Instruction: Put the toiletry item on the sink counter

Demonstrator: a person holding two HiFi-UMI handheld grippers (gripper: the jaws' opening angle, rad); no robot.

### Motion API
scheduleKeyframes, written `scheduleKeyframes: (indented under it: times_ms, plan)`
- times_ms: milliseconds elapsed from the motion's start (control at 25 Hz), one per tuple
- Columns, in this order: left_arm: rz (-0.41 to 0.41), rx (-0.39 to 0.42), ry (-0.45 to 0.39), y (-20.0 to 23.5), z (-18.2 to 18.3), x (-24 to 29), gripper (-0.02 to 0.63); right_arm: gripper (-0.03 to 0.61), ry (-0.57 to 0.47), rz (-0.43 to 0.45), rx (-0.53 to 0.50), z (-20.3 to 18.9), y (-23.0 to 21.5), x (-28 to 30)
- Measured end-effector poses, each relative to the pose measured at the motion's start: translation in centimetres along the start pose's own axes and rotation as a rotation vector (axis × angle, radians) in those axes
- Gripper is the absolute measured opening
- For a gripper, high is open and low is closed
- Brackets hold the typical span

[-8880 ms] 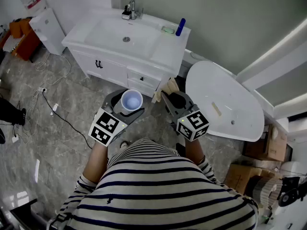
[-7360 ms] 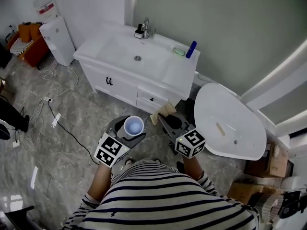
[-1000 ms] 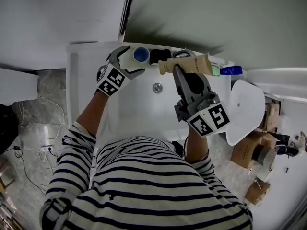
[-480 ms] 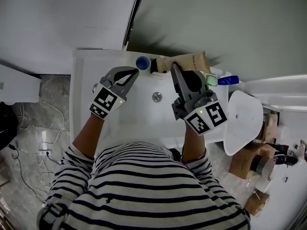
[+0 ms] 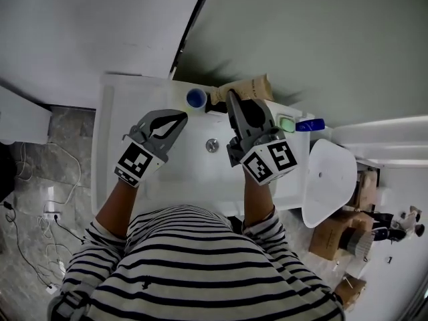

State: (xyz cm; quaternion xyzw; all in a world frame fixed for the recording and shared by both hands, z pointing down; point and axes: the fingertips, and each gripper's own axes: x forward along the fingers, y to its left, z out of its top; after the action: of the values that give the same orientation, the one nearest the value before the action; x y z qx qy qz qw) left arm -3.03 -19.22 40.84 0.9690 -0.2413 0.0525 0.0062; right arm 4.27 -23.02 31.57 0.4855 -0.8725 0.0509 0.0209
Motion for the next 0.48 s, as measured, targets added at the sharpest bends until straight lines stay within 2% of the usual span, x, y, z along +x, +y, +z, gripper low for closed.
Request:
scheduleKeyframes:
  times_ms: [480]
  plan:
    - [0.031,-0.035,-0.013,2.0,-1.1,-1.3,0.006,0.037,0.142,-0.043,0.042,-8.3,-2.1,5.1]
